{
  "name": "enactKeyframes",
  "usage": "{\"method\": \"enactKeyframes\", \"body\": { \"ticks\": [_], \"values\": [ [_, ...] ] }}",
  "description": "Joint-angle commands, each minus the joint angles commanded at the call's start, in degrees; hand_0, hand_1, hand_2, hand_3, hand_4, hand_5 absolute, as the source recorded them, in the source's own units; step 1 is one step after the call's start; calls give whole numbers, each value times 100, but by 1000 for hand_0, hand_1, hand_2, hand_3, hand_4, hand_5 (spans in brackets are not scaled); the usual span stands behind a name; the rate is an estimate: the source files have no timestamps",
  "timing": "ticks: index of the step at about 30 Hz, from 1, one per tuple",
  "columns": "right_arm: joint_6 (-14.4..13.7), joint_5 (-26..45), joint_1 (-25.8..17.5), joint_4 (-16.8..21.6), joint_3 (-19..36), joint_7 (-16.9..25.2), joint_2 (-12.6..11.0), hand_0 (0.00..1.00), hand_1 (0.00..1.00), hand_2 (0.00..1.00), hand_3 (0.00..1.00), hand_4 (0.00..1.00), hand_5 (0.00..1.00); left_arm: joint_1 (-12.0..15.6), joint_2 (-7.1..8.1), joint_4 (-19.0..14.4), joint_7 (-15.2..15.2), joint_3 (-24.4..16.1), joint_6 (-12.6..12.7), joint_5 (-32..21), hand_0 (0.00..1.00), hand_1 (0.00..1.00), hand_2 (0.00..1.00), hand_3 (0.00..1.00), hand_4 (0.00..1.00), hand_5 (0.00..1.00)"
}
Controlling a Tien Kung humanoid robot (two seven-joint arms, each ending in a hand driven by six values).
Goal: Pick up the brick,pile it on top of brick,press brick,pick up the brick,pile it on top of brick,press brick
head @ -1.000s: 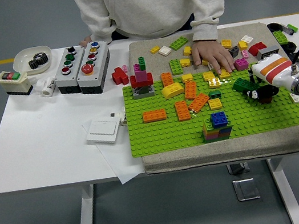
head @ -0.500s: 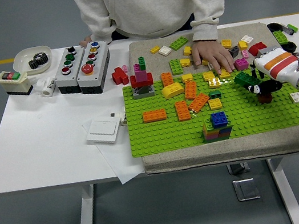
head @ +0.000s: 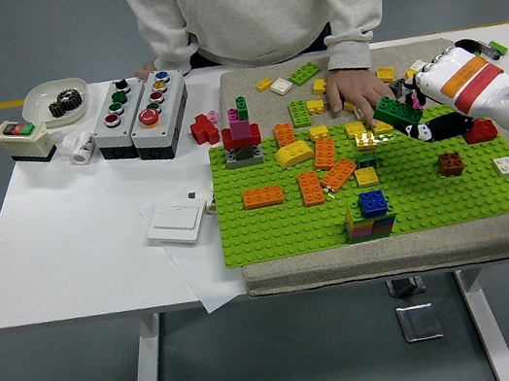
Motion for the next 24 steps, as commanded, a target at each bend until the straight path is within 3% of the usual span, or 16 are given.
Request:
{"method": "enactKeyframes", "body": {
  "ticks": [7, 13, 19, 24],
  "values": [
    [-99, 126, -68, 994, -201, 277, -422, 246, 271, 394, 422, 677, 567, 15, 1, 9, -17, 28, 9, -56, 676, 731, 733, 588, 677, 655],
    [-197, 124, -85, 1535, -522, 497, -702, 248, 274, 395, 423, 678, 567, 20, -5, 15, -30, 55, 26, -119, 677, 731, 735, 588, 678, 658],
    [-319, -99, 35, 1601, -861, 725, -775, 249, 277, 396, 427, 679, 572, 26, -8, 15, -25, 51, 19, -110, 676, 731, 734, 588, 677, 656],
    [-515, -254, 90, 1430, -1004, 989, -747, 253, 278, 399, 433, 683, 573, 33, -12, 15, -27, 60, 29, -137, 676, 731, 735, 588, 677, 656]
  ]
}}
